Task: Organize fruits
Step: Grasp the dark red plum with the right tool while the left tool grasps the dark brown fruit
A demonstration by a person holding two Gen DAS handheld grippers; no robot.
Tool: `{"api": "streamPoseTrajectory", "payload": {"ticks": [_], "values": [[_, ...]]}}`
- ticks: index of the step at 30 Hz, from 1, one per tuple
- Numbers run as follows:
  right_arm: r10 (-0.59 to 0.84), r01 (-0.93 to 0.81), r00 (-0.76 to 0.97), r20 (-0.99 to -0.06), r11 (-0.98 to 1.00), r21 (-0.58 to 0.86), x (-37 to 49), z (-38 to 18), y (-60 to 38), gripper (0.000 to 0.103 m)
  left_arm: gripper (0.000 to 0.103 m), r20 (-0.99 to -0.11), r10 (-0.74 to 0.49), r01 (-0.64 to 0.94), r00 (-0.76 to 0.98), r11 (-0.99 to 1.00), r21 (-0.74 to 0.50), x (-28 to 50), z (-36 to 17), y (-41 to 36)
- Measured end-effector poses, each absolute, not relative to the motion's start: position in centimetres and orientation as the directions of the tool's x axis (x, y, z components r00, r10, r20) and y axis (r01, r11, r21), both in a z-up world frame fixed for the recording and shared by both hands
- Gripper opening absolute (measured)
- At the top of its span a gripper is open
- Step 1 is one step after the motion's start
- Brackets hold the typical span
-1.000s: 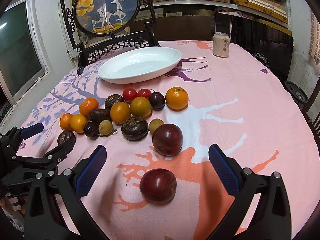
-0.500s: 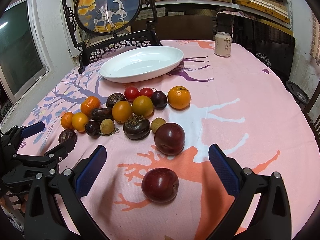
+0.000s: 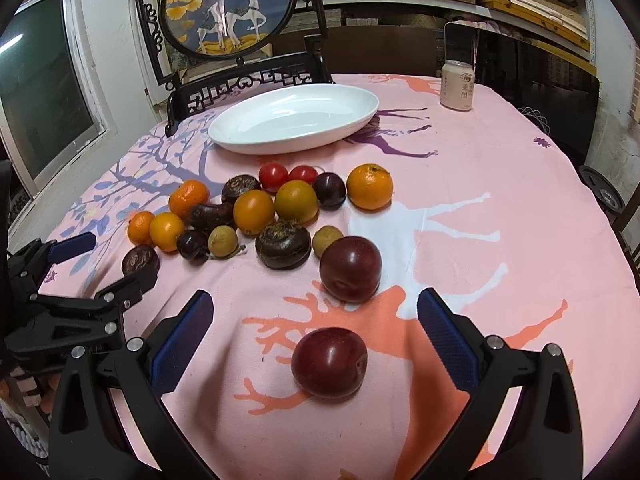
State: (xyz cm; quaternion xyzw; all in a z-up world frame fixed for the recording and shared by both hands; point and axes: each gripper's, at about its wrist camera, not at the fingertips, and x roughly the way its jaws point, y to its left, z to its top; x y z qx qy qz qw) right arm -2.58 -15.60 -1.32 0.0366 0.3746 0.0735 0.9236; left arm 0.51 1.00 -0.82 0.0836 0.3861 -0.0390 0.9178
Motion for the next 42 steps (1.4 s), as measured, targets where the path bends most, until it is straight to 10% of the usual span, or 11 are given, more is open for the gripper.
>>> {"api": "streamPoseTrajectory", "payload": {"ticks": [11, 19, 32, 42], "values": [[0.284, -0.226, 0.666, -0.69, 0.958, 0.176, -4.2, -2.2, -16.8, 0.1, 0.101, -0.784, 0.027, 0.128, 0.62, 0.982, 0.135, 2.0, -2.6, 1.0], [0.283, -0.228, 0.597, -0.75, 0.957, 0.179, -3.2, -3.2, -17.0, 0.04, 0.101, -0.816, 0.007, 0.133, 0.578, 0.986, 0.103, 2.6, -3.3, 1.3], [0.33, -0.218, 0.589, -0.738, 0.944, 0.248, -3.3, -3.4, -19.2, 0.039, 0.1, -0.807, -0.089, 0.234, 0.583, 0.97, 0.063, 2.9, -2.6, 2.1], [0.348, -0.218, 0.585, -0.732, 0.937, 0.272, -3.2, -3.4, -19.5, 0.039, 0.05, -0.809, -0.154, 0.276, 0.568, 0.961, 0.01, 2.9, -2.7, 2.7]]}}
